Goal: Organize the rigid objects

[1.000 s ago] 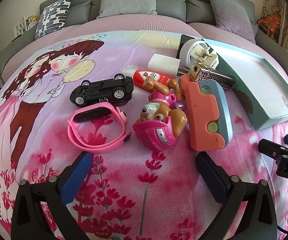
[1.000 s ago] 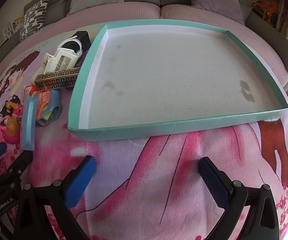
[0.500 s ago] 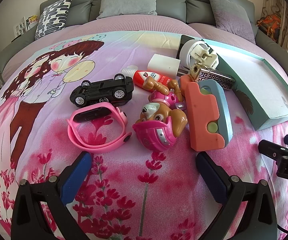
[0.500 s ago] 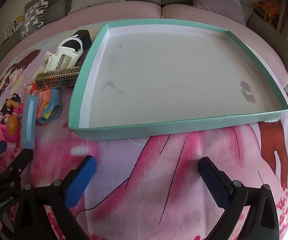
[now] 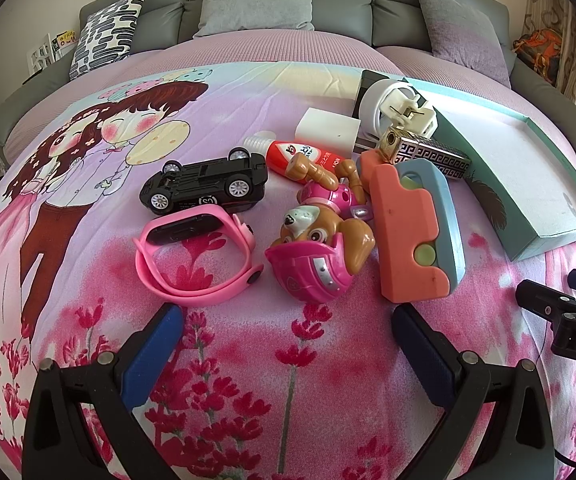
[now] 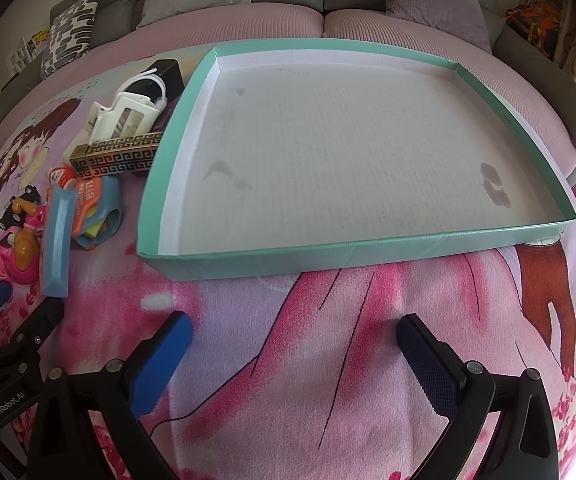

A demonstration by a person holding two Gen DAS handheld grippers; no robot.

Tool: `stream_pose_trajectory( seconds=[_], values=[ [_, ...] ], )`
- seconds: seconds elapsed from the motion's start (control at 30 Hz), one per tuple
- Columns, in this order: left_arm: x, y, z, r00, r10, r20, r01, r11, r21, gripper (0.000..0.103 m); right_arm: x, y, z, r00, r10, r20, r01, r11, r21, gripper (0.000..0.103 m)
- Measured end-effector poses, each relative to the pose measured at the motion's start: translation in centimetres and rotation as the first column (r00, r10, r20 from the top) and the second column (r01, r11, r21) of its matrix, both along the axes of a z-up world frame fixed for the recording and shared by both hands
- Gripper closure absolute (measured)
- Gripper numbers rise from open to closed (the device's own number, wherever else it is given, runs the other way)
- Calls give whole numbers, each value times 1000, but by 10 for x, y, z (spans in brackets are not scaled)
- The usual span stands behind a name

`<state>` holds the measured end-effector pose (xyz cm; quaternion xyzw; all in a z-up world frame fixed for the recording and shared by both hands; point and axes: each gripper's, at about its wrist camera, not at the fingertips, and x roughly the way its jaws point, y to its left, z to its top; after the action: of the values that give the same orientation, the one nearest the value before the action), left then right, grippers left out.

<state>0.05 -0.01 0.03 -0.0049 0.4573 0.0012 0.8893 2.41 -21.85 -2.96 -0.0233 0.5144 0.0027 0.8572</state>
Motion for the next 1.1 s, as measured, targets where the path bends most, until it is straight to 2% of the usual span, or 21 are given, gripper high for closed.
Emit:
stream_pose_trajectory(
  seconds=[0.57,0.93,1.1],
  values=[
    [2,-1,1,1000,-2,-8,2,1000,3,0,-2,2,-1,1000,3,5,-3,1000,-4,0],
    [2,4,3,1000,-17,-5,16,999,-32,0,-1,1,0,1000,4,2,-4,1000,-1,0],
    [-2,6,13,1000,-29,11,29,996,-80,0,1,-6,5,1000,-4,2,4,1000,20,0]
  ],
)
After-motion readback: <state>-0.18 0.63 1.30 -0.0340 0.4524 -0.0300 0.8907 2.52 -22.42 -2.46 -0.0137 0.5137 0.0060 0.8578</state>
